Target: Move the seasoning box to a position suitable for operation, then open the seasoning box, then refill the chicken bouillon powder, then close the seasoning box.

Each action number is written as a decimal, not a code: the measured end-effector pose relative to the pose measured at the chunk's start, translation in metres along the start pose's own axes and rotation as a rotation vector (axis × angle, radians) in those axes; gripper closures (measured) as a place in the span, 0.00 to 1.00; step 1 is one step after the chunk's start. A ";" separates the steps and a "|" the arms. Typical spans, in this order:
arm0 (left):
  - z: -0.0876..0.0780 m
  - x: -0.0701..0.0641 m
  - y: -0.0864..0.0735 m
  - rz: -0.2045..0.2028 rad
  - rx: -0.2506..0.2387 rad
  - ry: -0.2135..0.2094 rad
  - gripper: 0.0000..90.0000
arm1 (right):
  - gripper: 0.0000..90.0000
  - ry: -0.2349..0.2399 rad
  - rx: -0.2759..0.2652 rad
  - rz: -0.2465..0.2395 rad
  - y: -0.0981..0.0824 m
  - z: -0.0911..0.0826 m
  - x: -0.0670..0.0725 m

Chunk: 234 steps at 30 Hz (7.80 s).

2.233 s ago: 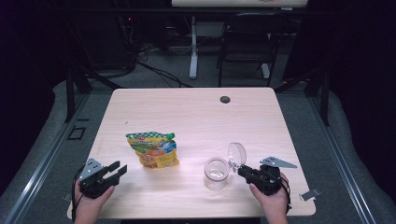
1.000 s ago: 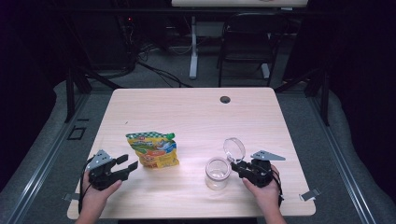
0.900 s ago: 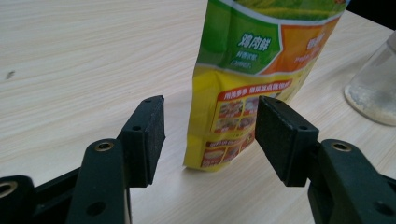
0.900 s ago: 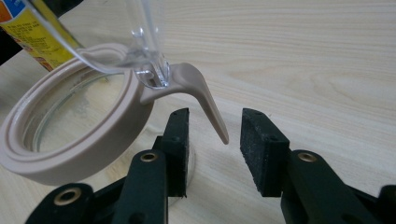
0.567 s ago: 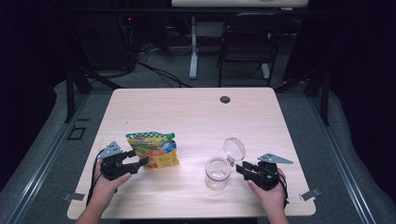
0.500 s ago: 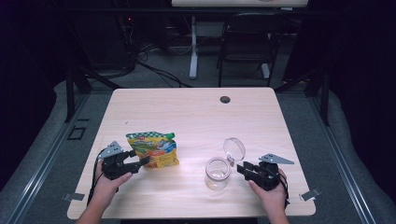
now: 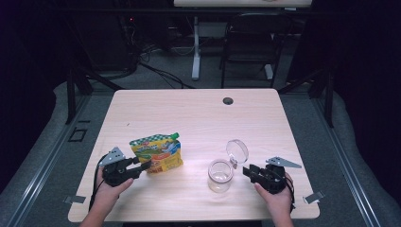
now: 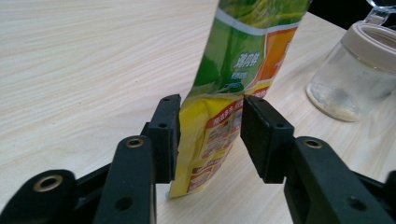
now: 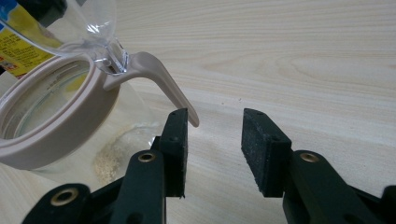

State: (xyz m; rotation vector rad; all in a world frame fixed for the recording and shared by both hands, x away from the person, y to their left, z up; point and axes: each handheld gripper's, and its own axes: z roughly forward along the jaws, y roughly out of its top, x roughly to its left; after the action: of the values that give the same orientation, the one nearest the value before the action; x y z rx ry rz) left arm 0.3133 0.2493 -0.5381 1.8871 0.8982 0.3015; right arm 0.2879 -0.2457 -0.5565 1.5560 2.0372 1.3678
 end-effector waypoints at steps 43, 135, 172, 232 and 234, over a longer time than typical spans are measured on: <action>0.018 -0.015 0.005 -0.072 0.012 -0.116 0.62 | 0.69 -0.011 -0.008 0.027 -0.003 -0.003 -0.004; 0.079 -0.005 -0.015 -0.122 0.014 -0.172 0.41 | 0.67 -0.066 -0.021 0.058 -0.018 -0.025 -0.011; 0.077 -0.011 -0.015 -0.036 -0.018 -0.114 0.66 | 0.67 -0.065 -0.021 0.058 -0.018 -0.025 -0.012; 0.055 -0.029 0.004 0.071 -0.028 -0.077 0.68 | 0.67 -0.059 -0.049 0.042 -0.015 -0.027 -0.009; 0.055 -0.030 0.005 0.084 -0.022 -0.077 0.68 | 0.67 -0.062 -0.047 0.039 -0.015 -0.027 -0.009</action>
State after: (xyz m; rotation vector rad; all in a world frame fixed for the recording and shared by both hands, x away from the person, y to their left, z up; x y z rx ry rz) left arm 0.3248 0.1900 -0.5552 1.9062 0.7626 0.2863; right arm 0.2643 -0.2673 -0.5568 1.6055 1.9346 1.3534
